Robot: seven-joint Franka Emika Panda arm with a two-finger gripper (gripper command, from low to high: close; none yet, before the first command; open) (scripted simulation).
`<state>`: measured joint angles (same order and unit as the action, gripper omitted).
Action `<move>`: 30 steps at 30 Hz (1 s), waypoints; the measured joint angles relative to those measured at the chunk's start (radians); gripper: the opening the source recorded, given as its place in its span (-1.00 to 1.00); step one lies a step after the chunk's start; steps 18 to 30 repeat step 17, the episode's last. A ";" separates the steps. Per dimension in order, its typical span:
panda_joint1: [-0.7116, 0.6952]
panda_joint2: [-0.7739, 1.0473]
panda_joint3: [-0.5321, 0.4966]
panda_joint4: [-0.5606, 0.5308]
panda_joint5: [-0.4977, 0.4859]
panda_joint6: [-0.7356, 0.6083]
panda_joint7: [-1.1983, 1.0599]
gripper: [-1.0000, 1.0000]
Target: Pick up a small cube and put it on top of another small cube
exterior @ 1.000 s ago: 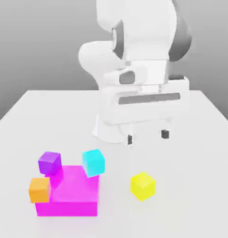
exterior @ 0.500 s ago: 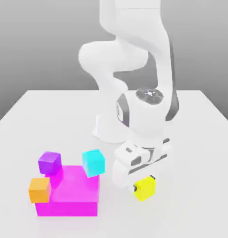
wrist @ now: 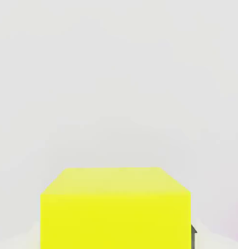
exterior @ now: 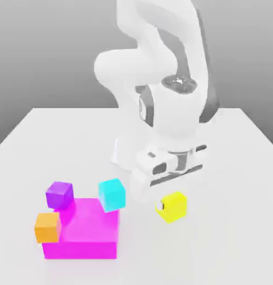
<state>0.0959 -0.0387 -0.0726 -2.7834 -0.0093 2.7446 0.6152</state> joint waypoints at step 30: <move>-0.332 0.103 -0.129 0.232 0.039 -0.130 0.390 1.00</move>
